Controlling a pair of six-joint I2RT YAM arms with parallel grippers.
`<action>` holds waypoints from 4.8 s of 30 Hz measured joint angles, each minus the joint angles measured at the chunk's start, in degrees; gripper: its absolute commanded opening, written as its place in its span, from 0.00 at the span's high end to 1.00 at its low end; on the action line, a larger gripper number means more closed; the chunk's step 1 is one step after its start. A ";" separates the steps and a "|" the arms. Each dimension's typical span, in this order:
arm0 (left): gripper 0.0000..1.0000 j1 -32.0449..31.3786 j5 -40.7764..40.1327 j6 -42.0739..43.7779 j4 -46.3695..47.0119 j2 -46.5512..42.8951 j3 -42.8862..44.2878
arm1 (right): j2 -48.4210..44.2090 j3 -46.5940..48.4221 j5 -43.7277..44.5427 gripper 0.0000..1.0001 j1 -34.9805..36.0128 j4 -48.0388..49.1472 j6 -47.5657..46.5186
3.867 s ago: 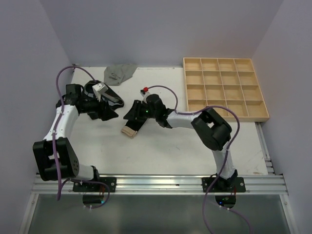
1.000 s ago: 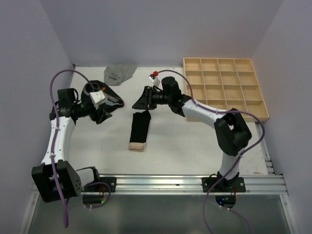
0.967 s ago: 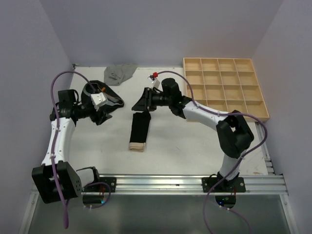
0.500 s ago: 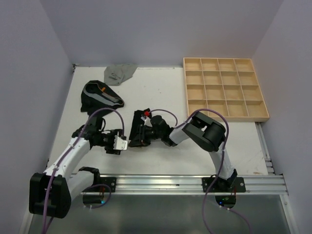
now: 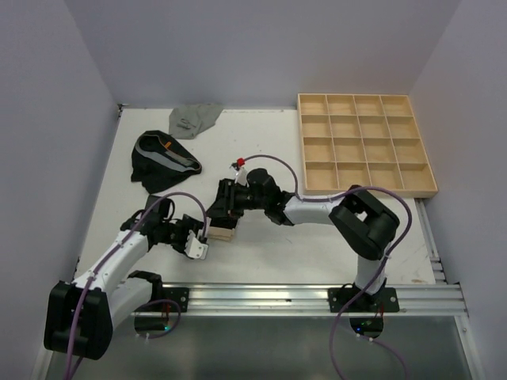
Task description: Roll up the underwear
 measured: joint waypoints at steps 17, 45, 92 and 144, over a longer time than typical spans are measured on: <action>0.43 -6.40 -1.49 10.27 5.01 6.80 -0.24 | 12.28 1.31 0.63 0.73 -1.62 2.95 -2.40; 1.00 -11.13 -4.98 1.09 2.86 15.52 7.89 | -8.46 0.26 4.00 0.32 -9.22 -14.84 -17.81; 0.80 0.83 16.04 -26.45 -40.02 73.02 59.45 | 2.73 4.72 13.25 0.86 0.24 -17.42 -50.18; 1.00 -8.57 -9.38 -12.28 22.99 26.73 10.19 | 11.96 11.17 -3.48 0.61 -7.13 -12.57 -36.74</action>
